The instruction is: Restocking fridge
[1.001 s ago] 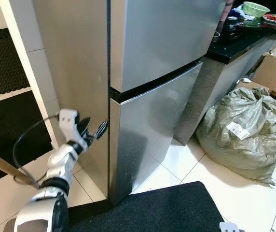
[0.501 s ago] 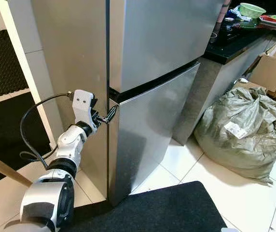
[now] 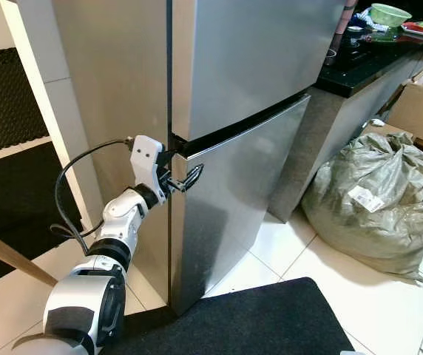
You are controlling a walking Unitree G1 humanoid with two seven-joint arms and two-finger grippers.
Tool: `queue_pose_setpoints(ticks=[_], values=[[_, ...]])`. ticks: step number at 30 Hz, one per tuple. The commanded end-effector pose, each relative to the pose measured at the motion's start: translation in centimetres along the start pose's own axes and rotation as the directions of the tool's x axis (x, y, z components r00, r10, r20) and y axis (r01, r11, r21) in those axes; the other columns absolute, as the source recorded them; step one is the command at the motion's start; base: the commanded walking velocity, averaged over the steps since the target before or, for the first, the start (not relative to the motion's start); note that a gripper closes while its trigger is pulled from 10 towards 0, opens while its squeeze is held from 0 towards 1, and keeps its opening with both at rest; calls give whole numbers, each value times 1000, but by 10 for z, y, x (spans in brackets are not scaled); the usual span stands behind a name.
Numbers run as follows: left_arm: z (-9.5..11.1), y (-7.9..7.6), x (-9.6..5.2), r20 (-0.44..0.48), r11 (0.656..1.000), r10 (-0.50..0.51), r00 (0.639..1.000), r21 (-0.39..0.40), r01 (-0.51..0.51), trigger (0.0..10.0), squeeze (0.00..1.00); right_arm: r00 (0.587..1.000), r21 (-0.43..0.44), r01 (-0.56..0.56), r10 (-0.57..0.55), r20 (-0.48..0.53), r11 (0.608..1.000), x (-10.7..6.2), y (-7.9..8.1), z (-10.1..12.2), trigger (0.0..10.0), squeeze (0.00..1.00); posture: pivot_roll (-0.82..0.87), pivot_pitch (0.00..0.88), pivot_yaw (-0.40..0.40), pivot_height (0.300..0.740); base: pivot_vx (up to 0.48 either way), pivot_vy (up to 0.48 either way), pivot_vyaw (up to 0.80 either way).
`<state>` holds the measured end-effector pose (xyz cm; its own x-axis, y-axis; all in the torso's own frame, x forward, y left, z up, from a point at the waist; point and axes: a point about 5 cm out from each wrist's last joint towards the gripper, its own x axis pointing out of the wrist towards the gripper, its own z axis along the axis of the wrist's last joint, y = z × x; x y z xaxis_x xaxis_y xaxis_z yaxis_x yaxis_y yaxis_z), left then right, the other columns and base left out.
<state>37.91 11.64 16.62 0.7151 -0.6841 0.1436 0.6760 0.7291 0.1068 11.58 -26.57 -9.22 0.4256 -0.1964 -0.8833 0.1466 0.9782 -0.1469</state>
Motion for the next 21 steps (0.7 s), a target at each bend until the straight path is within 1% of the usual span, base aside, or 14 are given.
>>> queue_pose_setpoints(ticks=[1,4,6,7,9,10,12,13,15,16,19,21], values=[[-10,-9,1,-66,998,-54,996,27,56,10000,0,1000,-2,9,-9,4,1000,-1,-1,-2,10000,0,-126,34,-38,740,0,0,0],[-16,-8,-3,-108,998,-32,994,41,36,10000,0,1000,-1,8,-8,3,1000,-1,-1,-2,10000,0,-127,34,-36,740,0,0,0],[-21,-6,-6,-142,997,-9,990,73,19,10000,0,1000,0,8,-8,3,1000,0,0,-2,10000,0,-128,33,-36,740,0,0,0],[-22,-5,-7,-150,996,8,989,90,6,10000,0,1000,0,9,-9,4,1000,0,0,-2,10000,0,-128,33,-36,740,0,0,0],[-22,-4,-8,-152,995,22,988,97,-7,10000,0,1000,1,9,-9,4,1000,0,0,-2,10000,0,-128,33,-36,740,0,0,0],[-18,0,-9,-117,995,58,991,89,-48,10000,0,1000,1,9,-9,4,1000,0,0,-2,10000,0,-129,32,-34,740,0,0,0],[-12,5,-9,-73,993,97,993,73,-91,10000,0,1000,1,10,-10,5,1000,0,0,-2,10000,0,-129,32,-34,740,0,0,0],[-9,8,-10,-42,992,120,992,53,-118,10000,0,1000,2,9,-9,5,1000,0,0,-2,10000,0,-128,31,-34,740,0,0,0],[-9,8,-10,-42,992,120,992,53,-118,10000,0,1000,2,9,-9,5,1000,0,0,-2,10000,0,-128,31,-34,740,0,0,0],[-5,12,-10,-13,989,146,989,30,-145,10000,0,1000,1,9,-9,5,1000,0,0,-1,10000,0,-128,31,-34,740,0,0,0],[-3,15,-11,9,986,169,986,8,-169,10000,0,1000,1,9,-9,5,1000,0,0,-1,10000,0,-125,31,-34,740,0,0,0],[-3,22,-17,21,972,232,973,-32,-231,10000,0,1000,0,7,-7,4,1000,0,0,-1,10000,0,-124,32,-35,740,0,0,0]])
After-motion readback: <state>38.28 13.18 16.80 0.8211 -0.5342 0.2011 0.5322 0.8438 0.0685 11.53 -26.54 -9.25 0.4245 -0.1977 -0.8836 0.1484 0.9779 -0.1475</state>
